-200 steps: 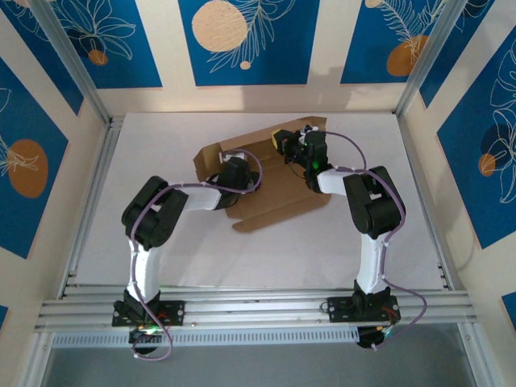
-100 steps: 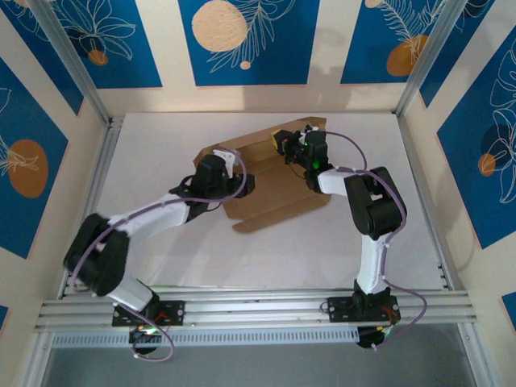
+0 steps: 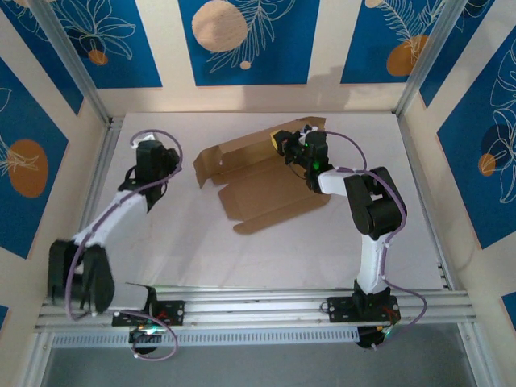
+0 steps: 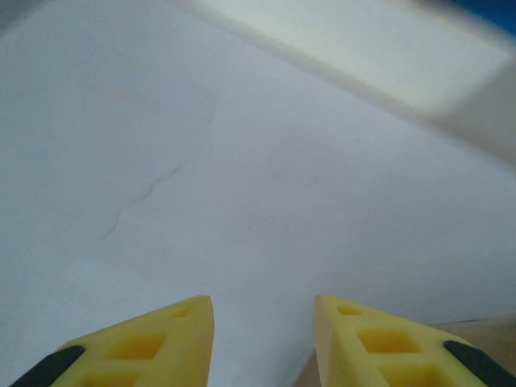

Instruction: Fold the paper box

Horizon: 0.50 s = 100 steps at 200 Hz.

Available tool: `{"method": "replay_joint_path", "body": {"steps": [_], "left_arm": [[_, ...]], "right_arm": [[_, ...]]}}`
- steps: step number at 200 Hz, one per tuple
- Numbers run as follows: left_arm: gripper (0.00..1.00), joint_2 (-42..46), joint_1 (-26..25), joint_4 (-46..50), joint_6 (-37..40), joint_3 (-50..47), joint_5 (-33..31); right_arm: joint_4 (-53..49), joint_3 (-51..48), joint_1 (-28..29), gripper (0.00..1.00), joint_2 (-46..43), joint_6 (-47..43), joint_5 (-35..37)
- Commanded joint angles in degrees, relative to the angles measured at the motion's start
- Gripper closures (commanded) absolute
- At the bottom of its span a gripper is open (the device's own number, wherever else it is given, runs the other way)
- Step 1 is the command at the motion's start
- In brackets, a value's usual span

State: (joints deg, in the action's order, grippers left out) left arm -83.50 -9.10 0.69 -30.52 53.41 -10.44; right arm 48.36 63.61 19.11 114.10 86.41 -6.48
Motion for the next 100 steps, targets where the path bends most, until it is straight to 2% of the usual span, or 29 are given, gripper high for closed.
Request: {"method": "replay_joint_path", "body": {"steps": [1, 26, 36, 68, 100], "left_arm": [[0.60, -9.14, 0.11, 1.08, 5.78, 4.99, 10.33], [0.57, -15.38, -0.20, 1.29, 10.47, 7.56, 22.31], [0.57, -15.74, -0.69, -0.64, 10.56, 6.40, 24.60], [0.55, -13.24, -4.36, -9.29, 12.00, 1.65, 26.42], [0.51, -12.69, -7.74, -10.96, 16.01, 2.00, 25.47]], "right_arm": [[-1.20, -0.60, 0.03, 1.00, 0.68, -2.26, -1.70], [-1.10, -0.56, -0.03, 1.00, 0.83, -2.20, -1.79], [-1.03, -0.43, -0.09, 1.00, 0.93, -2.10, -1.87], [-0.84, -0.03, -0.13, 1.00, 1.38, -1.93, -2.24], [-0.17, 0.63, 0.05, 1.00, 2.60, -1.05, -3.45]]}}
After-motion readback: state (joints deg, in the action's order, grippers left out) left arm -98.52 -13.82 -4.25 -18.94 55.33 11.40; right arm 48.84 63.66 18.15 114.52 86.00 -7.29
